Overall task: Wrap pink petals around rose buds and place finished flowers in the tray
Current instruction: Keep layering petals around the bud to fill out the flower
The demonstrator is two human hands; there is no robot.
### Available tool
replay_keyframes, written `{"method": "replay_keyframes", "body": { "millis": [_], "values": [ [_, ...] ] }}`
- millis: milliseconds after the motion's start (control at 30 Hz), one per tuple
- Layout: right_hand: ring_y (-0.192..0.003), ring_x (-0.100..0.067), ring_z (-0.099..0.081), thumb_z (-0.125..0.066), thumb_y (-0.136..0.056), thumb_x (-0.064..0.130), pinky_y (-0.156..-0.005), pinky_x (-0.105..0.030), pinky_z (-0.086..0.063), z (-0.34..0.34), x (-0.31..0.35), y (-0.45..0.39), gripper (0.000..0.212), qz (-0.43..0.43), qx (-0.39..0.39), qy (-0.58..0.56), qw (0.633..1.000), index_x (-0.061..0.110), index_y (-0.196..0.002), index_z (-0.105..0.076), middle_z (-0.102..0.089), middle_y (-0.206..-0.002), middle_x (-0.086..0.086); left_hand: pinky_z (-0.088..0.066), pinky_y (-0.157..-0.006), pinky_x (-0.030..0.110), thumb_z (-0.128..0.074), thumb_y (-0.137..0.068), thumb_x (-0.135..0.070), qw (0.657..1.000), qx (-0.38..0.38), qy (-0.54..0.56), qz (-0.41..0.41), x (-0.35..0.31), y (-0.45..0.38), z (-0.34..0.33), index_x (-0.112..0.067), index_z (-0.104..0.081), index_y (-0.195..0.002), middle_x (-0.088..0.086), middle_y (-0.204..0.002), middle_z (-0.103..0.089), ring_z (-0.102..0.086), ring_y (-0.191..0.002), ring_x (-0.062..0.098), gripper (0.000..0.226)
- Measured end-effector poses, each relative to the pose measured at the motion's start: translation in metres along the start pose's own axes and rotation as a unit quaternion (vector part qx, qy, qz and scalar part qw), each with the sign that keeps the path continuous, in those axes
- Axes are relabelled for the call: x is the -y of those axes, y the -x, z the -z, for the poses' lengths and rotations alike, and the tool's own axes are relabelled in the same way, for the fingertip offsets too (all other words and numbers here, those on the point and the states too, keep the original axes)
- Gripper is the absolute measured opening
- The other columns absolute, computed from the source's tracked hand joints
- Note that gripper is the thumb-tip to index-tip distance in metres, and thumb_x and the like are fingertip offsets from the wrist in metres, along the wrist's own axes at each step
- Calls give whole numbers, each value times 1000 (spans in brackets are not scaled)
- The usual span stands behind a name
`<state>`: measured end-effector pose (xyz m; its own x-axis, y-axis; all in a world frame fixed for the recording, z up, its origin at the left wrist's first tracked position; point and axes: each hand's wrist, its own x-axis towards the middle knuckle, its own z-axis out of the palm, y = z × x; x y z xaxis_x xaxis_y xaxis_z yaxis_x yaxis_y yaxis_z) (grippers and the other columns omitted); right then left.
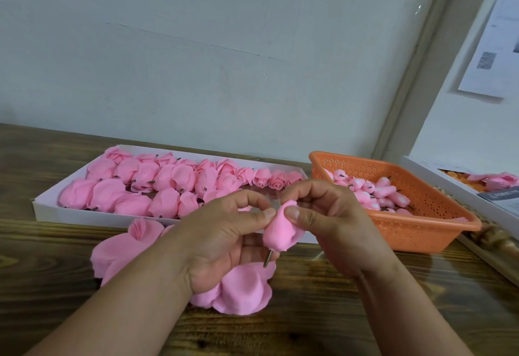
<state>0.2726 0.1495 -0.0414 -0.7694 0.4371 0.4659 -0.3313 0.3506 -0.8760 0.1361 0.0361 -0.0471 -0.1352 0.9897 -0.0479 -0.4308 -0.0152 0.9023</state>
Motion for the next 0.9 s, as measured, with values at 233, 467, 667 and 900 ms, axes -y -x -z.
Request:
{"method": "replay_keyframes", "body": {
  "millis": [233,467,667,900],
  "values": [
    [-67,-13,-62,-64,-76,7,-60,-22,-52,0,0,0,10,-6,-18,37,999,16,-74,-69,-66,-71,-1,-54,-52,27,-69,-62,-15,998,-49,-22,-15,6,-6,2,-2,-69,-85,23,-91,-72,-71,-71,25,26],
    [-68,-12,-63,-65,-77,9,-60,-22,-52,-1,-1,0,11,-12,-26,44,999,19,-75,-71,-67,-72,1,-54,-53,26,-76,-54,-17,999,-38,-7,-6,5,-4,2,-5,-73,-75,20,-88,-73,-70,-66,22,23],
    [-68,-11,-63,-65,-77,11,-60,-22,-52,-5,-3,-1,13,-7,-32,49,998,23,-76,-71,-68,-72,2,-53,-50,26,-73,-56,-14,998,-60,-18,-12,7,-5,-1,-4,-68,-77,18,-76,-71,-68,-59,20,24],
    [-78,-17,-58,-69,-72,14,-70,-28,-50,-11,-1,-1,14,74,-135,149,977,22,-83,-66,-64,-86,1,-54,-48,26,-70,-56,-10,989,-123,53,-56,1,-7,0,-6,-66,-76,17,-75,-72,-69,-60,22,20]
  ]
}}
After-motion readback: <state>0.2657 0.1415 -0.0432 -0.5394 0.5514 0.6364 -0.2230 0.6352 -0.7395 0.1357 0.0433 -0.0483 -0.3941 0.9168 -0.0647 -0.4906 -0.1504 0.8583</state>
